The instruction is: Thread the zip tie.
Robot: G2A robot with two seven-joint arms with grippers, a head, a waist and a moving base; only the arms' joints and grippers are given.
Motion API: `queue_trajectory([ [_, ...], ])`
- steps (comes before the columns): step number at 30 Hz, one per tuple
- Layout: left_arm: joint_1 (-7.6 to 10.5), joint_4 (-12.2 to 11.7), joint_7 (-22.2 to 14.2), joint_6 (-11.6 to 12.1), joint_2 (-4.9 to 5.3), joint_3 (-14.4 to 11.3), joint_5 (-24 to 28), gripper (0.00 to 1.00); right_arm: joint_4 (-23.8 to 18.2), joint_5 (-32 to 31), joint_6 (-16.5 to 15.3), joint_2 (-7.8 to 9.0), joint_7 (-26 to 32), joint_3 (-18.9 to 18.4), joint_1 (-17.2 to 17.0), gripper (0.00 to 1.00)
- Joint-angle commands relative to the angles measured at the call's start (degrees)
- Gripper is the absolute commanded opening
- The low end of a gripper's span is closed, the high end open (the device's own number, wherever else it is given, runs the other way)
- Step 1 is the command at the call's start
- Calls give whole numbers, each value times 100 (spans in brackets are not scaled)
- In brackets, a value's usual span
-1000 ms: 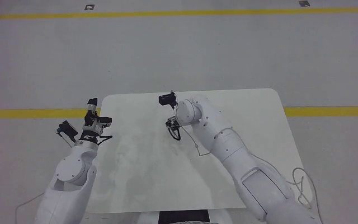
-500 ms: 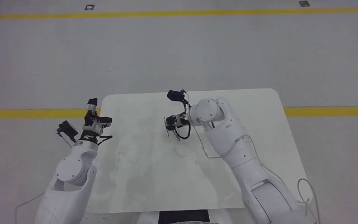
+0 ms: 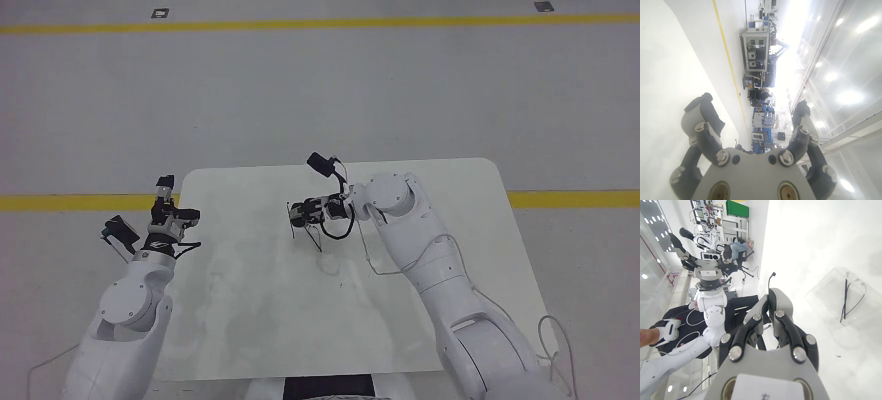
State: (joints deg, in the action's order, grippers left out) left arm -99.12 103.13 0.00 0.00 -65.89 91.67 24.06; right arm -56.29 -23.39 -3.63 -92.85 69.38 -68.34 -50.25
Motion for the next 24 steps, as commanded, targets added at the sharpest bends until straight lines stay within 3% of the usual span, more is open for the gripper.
queue_trajectory([
  [1, 0, 0, 0, 0, 0, 0, 0, 100, -3, -4, 2, 0, -1, 1, -1, 0],
  [8, 0, 0, 0, 0, 0, 0, 0, 100, -3, -4, 2, 0, -1, 1, -1, 0],
  [11, 28, -58, -32, 43, -10, -27, 23, 100, -62, 345, 37, -12, -349, -38, -151, 0],
  [14, 24, -156, -444, 250, -2, -54, -66, 100, -48, 795, 58, -20, -642, -106, -218, 0],
  [18, 5, -267, -1000, 650, -5, -73, 147, 100, 18, 1326, -35, -27, -951, -170, -267, 0],
  [19, 2, -320, -1138, 648, -10, -84, 308, 100, 37, 1529, -76, -33, -1059, -193, -291, 0],
  [22, 22, -448, -1728, 936, 13, -40, 318, 100, 89, 1897, -151, -51, -1260, -195, -330, 0],
  [24, 41, -554, -2418, 1132, 37, -17, 465, 100, 135, 2196, -190, -70, -1398, -182, -351, 0],
])
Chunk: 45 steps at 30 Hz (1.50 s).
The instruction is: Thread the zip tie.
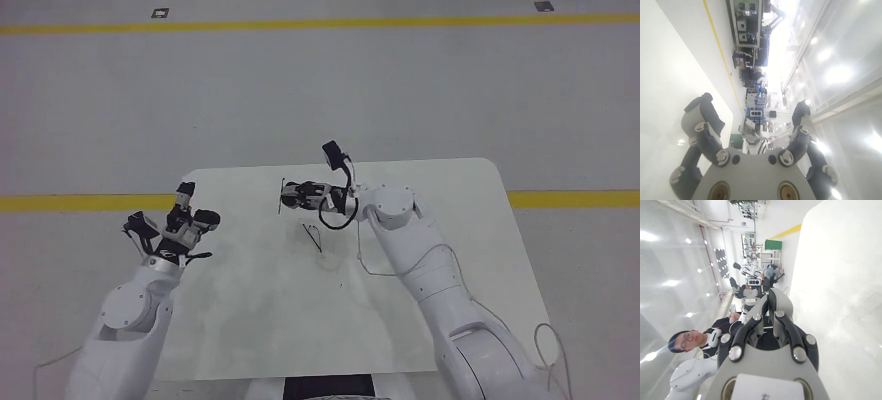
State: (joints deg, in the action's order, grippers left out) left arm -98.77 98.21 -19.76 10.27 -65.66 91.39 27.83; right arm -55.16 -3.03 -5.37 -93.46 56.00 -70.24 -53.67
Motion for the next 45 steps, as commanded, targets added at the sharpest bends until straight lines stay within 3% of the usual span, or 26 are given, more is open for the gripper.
queue_trajectory([
  [1, 15, -138, -747, 123, 24, 36, 238, 100, 48, 276, -34, -18, -99, 24, -14, 0],
  [2, 23, -211, -1219, 35, 39, 39, 493, 100, 93, 449, -52, -34, -144, 48, -16, 0],
  [3, 33, -249, -1373, -28, 50, 73, 541, 100, 142, 549, -46, -47, -160, 87, -7, 0],
  [13, 57, -261, -1377, -62, 40, 2, 620, 100, 177, 593, -51, -61, -246, 163, -3, 0],
  [21, 365, -564, -1184, 503, -48, -495, 708, 100, -185, 415, 191, -120, -1348, 537, -222, 0],
  [25, 553, -788, -1108, 735, -88, -736, 635, 100, -295, 428, 326, -148, -1744, 673, -291, 0],
  [26, 628, -869, -1036, 844, -91, -787, 400, 100, -312, 441, 368, -153, -1836, 704, -308, 0],
  [35, 632, -868, -1010, 852, -93, -789, 389, 100, -322, 427, 419, -156, -1885, 740, -314, 0],
  [40, 642, -808, -582, 921, -151, -946, 114, 100, -537, 10, 477, -151, -2265, 939, -413, 0],
  [43, 720, -751, -239, 921, -202, -980, -506, 100, -599, -147, 568, -157, -2484, 1059, -475, 0],
  [45, 727, -741, -198, 921, -210, -988, -556, 100, -623, -165, 610, -159, -2568, 1085, -482, 0],
])
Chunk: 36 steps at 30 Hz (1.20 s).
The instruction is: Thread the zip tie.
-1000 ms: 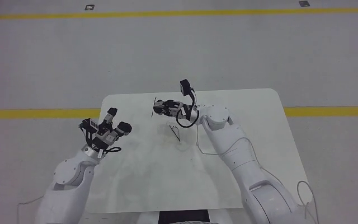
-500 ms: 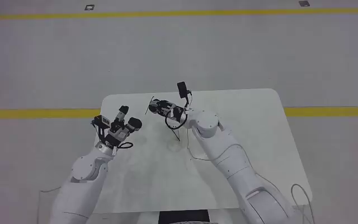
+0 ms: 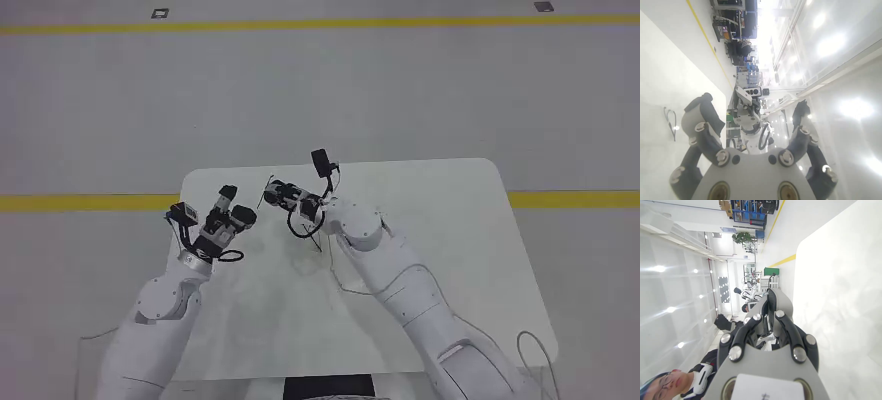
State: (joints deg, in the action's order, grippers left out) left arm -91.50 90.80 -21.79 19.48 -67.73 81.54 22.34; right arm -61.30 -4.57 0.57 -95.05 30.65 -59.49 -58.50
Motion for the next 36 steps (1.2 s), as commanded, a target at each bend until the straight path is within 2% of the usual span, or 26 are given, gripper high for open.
queue_trajectory([
  [1, 0, 0, 4, 0, -2, -3, -8, 100, -9, -11, 16, 0, -32, 9, 1, 0],
  [7, 4, 1, 14, -14, -3, -16, -26, 100, -16, -16, 12, 1, -49, 10, -10, 0],
  [13, 71, -75, 136, 0, -17, -57, -258, 100, -211, -26, -45, 25, -185, 32, -127, 0],
  [15, 86, -125, 139, 0, -27, -49, -299, 86, -244, 12, -99, 35, -177, 20, -137, 0],
  [17, 105, -143, 121, 0, -32, -45, -453, 60, -261, 57, -129, 42, -172, 7, -140, 0],
  [27, 198, -215, 120, 0, -121, -99, -628, 42, -289, 229, -235, 60, -293, 6, -140, 0],
  [36, 293, -316, 106, 0, -218, -181, -683, 44, -306, 379, -359, 69, -378, 44, -185, 0],
])
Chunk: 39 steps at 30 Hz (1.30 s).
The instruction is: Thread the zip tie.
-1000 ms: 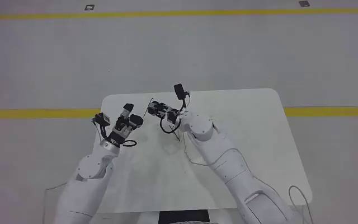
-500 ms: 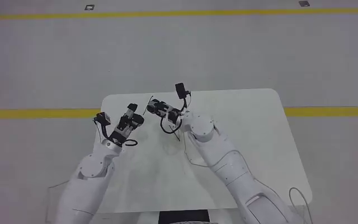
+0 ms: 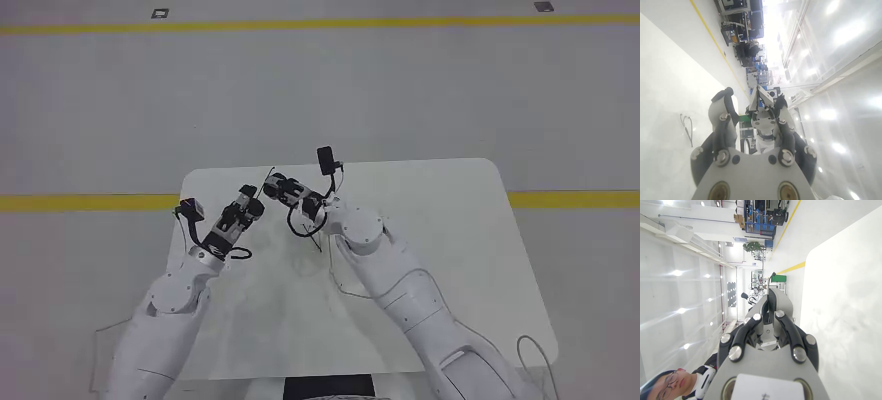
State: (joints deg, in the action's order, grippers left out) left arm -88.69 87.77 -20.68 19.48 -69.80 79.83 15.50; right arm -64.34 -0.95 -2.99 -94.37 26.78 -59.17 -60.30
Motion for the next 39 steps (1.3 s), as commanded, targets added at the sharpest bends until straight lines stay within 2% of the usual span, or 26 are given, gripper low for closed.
queue_trajectory([
  [1, 22, -26, -13, 0, -20, -20, -6, 43, -1, 37, -6, 0, 15, 21, -6, 0],
  [4, 56, -53, -21, 0, -49, -40, -28, 42, 24, 70, 2, -2, 27, 64, -2, 0],
  [10, 97, -93, -72, 0, -98, -36, -40, 31, 90, 123, 19, -11, -16, 136, 35, 0],
  [20, 90, -139, -184, 0, -171, 26, 0, 29, 155, 157, 45, -18, -108, 205, 142, 0],
  [27, 88, -153, -229, 0, -218, 79, 0, 18, 187, 171, 32, -11, -149, 216, 165, 0],
  [32, 85, -146, -232, 0, -251, 107, -27, 21, 191, 155, 20, 4, -134, 210, 181, 0],
  [37, 79, -141, -235, 0, -286, 132, -53, 17, 189, 127, 25, 18, -107, 214, 197, 0],
  [39, 75, -139, -233, 0, -298, 142, -65, 12, 188, 125, 27, 22, -97, 218, 200, 0],
])
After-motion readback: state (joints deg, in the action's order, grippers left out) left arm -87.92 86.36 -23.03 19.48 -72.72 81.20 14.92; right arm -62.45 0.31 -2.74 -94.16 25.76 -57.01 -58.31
